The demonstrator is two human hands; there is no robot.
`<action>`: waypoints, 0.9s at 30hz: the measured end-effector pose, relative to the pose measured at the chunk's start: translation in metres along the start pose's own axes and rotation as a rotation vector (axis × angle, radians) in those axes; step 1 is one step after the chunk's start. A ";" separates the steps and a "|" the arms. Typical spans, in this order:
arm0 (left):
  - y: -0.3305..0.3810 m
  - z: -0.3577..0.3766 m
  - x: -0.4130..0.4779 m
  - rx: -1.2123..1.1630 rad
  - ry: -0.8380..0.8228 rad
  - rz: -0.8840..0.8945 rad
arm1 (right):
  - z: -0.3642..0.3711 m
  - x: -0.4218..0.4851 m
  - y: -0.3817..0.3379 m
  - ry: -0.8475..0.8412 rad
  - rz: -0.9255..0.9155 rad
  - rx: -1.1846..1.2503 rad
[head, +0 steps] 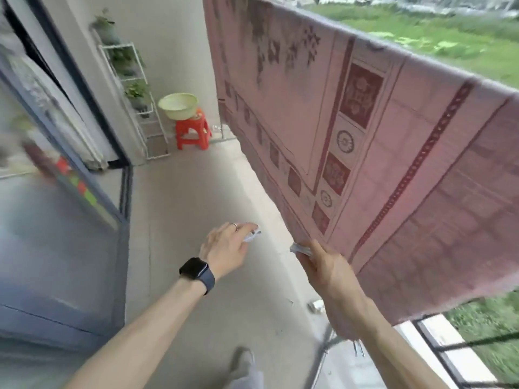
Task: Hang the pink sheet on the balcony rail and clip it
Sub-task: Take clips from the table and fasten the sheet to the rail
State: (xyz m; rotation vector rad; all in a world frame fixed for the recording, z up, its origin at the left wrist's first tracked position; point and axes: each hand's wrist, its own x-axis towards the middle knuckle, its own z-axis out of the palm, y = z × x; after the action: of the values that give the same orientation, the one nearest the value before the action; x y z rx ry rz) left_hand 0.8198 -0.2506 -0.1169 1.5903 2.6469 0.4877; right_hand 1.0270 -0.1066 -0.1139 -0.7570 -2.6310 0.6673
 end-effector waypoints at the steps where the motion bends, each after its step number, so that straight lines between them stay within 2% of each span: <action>1: -0.018 -0.006 0.008 -0.003 0.016 -0.048 | 0.006 0.023 -0.008 0.008 -0.024 0.001; 7: -0.124 -0.040 0.074 0.005 0.108 -0.157 | 0.050 0.164 -0.063 0.038 -0.146 0.020; 12: -0.223 -0.091 0.158 0.054 0.193 -0.167 | 0.085 0.303 -0.108 0.073 -0.201 0.000; 18: -0.314 -0.165 0.266 0.115 0.231 -0.137 | 0.089 0.452 -0.160 0.169 -0.201 -0.024; 27: -0.433 -0.213 0.436 0.151 0.289 -0.128 | 0.109 0.665 -0.201 0.252 -0.276 -0.028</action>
State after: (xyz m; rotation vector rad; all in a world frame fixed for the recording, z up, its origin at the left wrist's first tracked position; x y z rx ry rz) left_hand 0.2011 -0.1163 0.0320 1.4724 3.0431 0.5638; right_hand 0.3617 0.0802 0.0137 -0.4391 -2.4522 0.4285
